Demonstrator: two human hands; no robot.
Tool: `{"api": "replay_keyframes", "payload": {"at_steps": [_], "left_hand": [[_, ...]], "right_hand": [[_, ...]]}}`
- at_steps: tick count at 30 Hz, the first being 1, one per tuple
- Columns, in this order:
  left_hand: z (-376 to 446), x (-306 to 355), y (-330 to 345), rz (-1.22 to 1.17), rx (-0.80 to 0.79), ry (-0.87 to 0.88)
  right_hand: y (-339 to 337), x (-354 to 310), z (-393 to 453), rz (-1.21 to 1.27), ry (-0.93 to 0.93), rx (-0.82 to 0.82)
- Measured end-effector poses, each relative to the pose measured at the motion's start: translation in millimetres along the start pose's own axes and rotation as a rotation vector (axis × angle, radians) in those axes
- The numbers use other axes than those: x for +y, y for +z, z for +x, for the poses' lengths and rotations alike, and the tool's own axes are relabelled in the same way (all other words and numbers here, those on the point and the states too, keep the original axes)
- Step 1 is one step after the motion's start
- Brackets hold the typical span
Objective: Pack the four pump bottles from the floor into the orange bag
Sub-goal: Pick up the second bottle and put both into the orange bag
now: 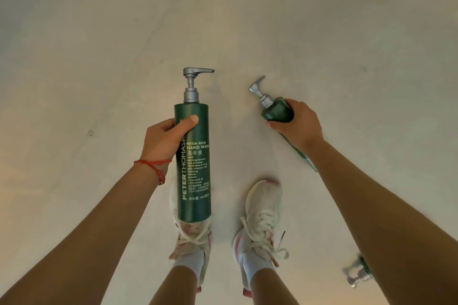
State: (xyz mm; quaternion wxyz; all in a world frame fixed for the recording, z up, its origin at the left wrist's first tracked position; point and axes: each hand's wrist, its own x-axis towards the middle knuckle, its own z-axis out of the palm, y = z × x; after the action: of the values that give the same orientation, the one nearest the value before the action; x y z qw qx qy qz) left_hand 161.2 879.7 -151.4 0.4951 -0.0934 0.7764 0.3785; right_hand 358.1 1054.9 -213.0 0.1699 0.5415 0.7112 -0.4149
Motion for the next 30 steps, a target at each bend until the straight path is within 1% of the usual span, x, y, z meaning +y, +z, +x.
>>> {"api": "replay_keyframes", "payload": {"at_steps": [2,6,10,16,24,30], "left_hand": [[-8,2,-5,-0.003,0.008,-0.006],[-40,22,-18,0.009,-0.009,-0.005],[-87,62,-31,-0.016,-0.015,0.016],[-172,143,-53,-0.061,-0.051,0.108],[-296,254,-97,-0.151,-0.084,0.310],[-385,319,-124,-0.177,-0.128,0.434]], "right_hand": [[-6,-7,-8,0.151,0.011,-0.002],[-35,-37,-46,0.510,0.106,-0.037],[-77,-84,-101,0.702,0.109,-0.043],[-163,-162,-191,0.833,0.068,-0.023],[-290,-266,-302,0.877,-0.071,0.094],[-358,-326,-380,0.901,-0.173,0.163]]}}
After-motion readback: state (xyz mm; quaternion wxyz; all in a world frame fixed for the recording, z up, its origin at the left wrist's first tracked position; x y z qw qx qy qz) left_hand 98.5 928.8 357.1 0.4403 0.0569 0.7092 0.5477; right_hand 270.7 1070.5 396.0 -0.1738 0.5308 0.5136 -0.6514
